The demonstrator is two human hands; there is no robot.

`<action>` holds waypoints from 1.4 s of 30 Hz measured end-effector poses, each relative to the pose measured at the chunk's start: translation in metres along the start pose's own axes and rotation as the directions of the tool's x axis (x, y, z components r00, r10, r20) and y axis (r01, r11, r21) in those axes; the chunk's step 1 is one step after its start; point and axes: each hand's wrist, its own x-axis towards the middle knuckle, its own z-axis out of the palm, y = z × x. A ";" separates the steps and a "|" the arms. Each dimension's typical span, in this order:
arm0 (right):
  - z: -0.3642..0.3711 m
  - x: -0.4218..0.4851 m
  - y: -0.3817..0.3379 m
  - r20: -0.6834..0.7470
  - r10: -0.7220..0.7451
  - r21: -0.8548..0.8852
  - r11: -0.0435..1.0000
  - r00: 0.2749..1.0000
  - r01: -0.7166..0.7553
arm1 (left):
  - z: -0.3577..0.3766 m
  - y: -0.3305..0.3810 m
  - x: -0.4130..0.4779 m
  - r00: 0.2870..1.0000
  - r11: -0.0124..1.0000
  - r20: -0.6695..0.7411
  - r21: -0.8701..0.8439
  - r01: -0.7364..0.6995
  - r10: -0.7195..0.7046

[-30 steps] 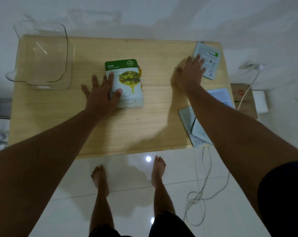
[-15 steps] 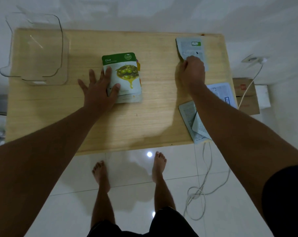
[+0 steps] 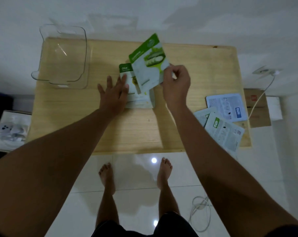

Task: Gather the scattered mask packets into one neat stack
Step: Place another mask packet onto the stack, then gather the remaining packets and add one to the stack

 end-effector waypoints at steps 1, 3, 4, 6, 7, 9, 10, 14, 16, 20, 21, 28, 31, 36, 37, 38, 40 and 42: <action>0.004 -0.008 0.007 0.019 0.024 -0.026 0.999 1.000 -0.023 | 0.000 0.000 0.000 1.000 1.000 -0.006 -0.018 0.007 -0.007; 0.008 -0.020 0.021 0.057 0.048 -0.110 0.993 0.997 -0.041 | -0.001 0.002 0.001 1.000 0.999 0.000 -0.033 0.028 -0.028; 0.007 -0.023 0.026 0.075 0.031 -0.165 0.986 0.997 -0.018 | -0.002 0.003 0.001 0.999 0.999 0.009 -0.026 0.036 -0.036; 0.006 -0.027 0.035 0.167 -0.048 -0.295 0.951 0.985 0.097 | -0.003 0.005 0.002 0.999 0.999 0.012 0.000 0.044 -0.044; 0.005 -0.029 0.039 0.244 -0.080 -0.373 0.912 0.966 0.169 | -0.004 0.006 0.002 0.999 0.999 0.001 0.005 0.045 -0.045; 0.008 -0.031 0.046 0.427 -0.054 -0.503 0.815 0.903 0.287 | -0.005 0.006 0.000 0.999 0.999 -0.022 -0.006 0.041 -0.041; 0.010 -0.032 0.048 0.512 -0.034 -0.528 0.776 0.859 0.345 | -0.005 0.006 0.000 0.999 0.999 -0.026 -0.013 0.037 -0.038; 0.021 -0.027 0.052 0.743 -0.040 -0.507 0.619 0.668 0.600 | -0.003 0.003 0.001 1.000 1.000 -0.004 0.019 0.019 -0.019; 0.025 -0.026 0.053 0.781 0.006 -0.513 0.576 0.624 0.637 | -0.002 0.002 0.002 1.000 0.999 -0.004 0.032 0.021 -0.021; 0.027 -0.026 0.057 0.785 0.027 -0.513 0.588 0.619 0.625 | 0.001 0.002 0.003 1.000 0.998 -0.012 0.064 0.030 -0.029; 0.026 -0.026 0.057 0.782 0.020 -0.506 0.605 0.623 0.615 | 0.002 0.002 0.003 0.999 0.997 -0.018 0.071 0.031 -0.030; 0.017 -0.024 0.054 0.717 0.017 -0.447 0.778 0.697 0.441 | 0.006 0.002 0.002 0.999 0.996 -0.027 0.083 0.040 -0.038; -0.010 -0.007 0.055 0.602 0.057 -0.596 0.696 0.797 0.400 | 0.003 0.002 0.001 0.999 0.995 -0.004 0.085 0.048 -0.048; -0.071 0.026 0.066 0.194 0.296 -0.946 0.308 0.935 0.099 | -0.004 0.007 0.005 0.996 0.994 0.049 0.086 0.074 -0.079; -0.081 0.029 0.069 0.102 0.364 -0.956 0.292 0.926 -0.010 | -0.005 0.008 0.004 0.995 0.993 0.055 0.087 0.076 -0.081; -0.090 0.032 0.072 0.040 0.429 -0.951 0.292 0.902 -0.097 | -0.006 0.008 0.004 0.995 0.993 0.056 0.087 0.076 -0.081; -0.099 0.032 0.077 0.023 0.494 -0.941 0.304 0.869 -0.148 | -0.006 0.009 0.003 0.996 0.994 0.052 0.078 0.074 -0.078; -0.100 0.028 0.081 0.100 0.452 -0.947 0.316 0.886 -0.054 | -0.006 0.009 0.002 0.996 0.995 0.050 0.073 0.072 -0.076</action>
